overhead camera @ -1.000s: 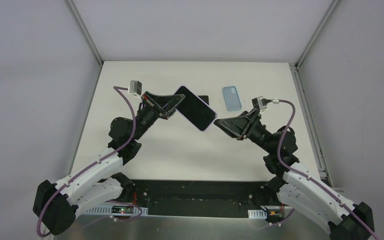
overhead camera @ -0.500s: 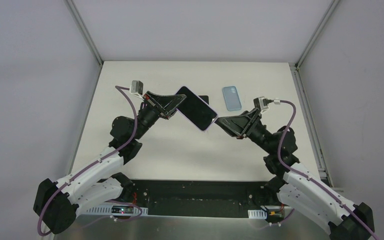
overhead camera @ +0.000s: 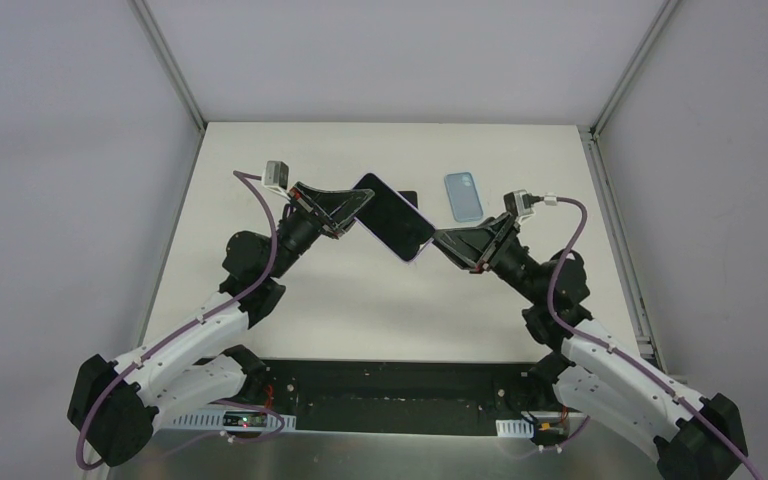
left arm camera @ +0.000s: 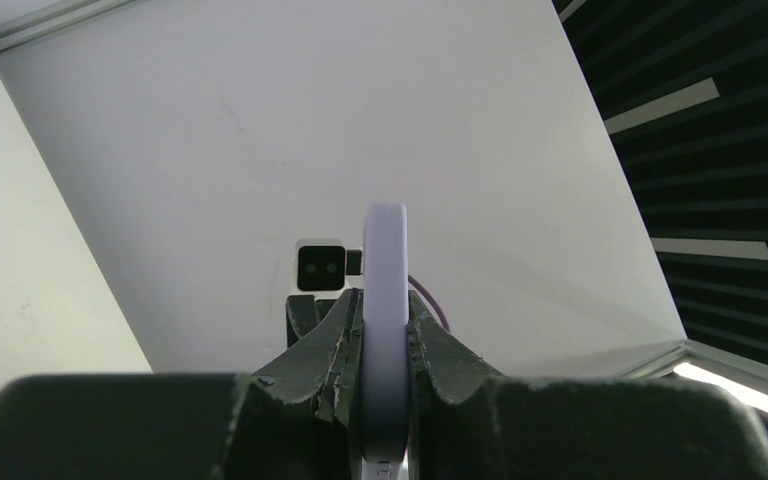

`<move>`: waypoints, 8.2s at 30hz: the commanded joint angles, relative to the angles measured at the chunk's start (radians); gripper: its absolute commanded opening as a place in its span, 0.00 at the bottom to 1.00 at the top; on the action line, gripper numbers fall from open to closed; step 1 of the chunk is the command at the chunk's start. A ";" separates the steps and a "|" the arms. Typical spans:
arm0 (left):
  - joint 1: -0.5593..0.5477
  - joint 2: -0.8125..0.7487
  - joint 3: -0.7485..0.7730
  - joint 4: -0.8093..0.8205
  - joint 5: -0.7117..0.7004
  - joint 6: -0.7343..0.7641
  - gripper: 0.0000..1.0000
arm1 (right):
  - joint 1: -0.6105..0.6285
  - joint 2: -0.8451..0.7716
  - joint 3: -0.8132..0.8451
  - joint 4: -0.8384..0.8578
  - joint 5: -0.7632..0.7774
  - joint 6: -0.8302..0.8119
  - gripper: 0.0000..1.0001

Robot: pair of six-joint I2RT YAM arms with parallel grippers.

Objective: Take the phone out of the phone case
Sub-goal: Remove the phone case from the phone.

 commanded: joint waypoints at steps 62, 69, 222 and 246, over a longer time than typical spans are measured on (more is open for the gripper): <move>-0.031 0.125 0.176 0.170 0.023 -0.190 0.00 | 0.000 0.070 0.022 0.538 -0.121 0.075 0.00; -0.032 0.098 0.187 0.170 0.020 -0.185 0.00 | 0.000 0.063 -0.012 0.537 -0.132 0.039 0.00; -0.154 -0.182 -0.016 -0.311 -0.415 0.303 0.00 | 0.174 0.051 0.042 -0.500 0.201 -0.143 0.44; -0.154 -0.178 0.001 -0.311 -0.364 0.278 0.00 | 0.175 0.095 0.050 -0.499 0.212 -0.121 0.41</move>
